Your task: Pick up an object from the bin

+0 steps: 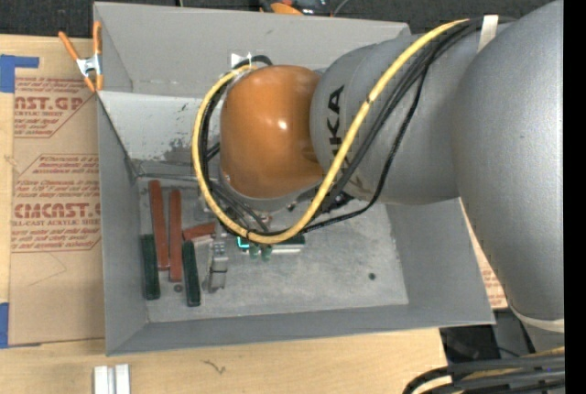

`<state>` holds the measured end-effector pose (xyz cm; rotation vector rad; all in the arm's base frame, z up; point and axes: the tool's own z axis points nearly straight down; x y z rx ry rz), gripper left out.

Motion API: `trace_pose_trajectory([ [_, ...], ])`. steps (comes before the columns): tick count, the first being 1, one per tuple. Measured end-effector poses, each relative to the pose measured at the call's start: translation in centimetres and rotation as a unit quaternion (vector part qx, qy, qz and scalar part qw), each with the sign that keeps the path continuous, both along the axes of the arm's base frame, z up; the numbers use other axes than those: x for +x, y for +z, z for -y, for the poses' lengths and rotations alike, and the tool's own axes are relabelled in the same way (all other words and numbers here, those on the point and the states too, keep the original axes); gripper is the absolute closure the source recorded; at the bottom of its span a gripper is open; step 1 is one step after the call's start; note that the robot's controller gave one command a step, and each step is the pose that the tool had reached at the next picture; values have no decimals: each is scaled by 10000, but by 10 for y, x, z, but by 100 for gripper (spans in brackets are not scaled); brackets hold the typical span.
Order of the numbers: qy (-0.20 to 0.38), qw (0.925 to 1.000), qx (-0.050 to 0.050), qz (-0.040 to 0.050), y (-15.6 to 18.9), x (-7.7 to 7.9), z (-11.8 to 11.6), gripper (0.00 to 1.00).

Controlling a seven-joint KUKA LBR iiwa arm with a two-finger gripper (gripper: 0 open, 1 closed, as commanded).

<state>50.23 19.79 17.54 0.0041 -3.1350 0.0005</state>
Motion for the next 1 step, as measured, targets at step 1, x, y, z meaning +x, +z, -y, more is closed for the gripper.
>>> trace_pose_trajectory([
  [1, 406, 9992, -10, 12, -110, 48, 56, 0],
])
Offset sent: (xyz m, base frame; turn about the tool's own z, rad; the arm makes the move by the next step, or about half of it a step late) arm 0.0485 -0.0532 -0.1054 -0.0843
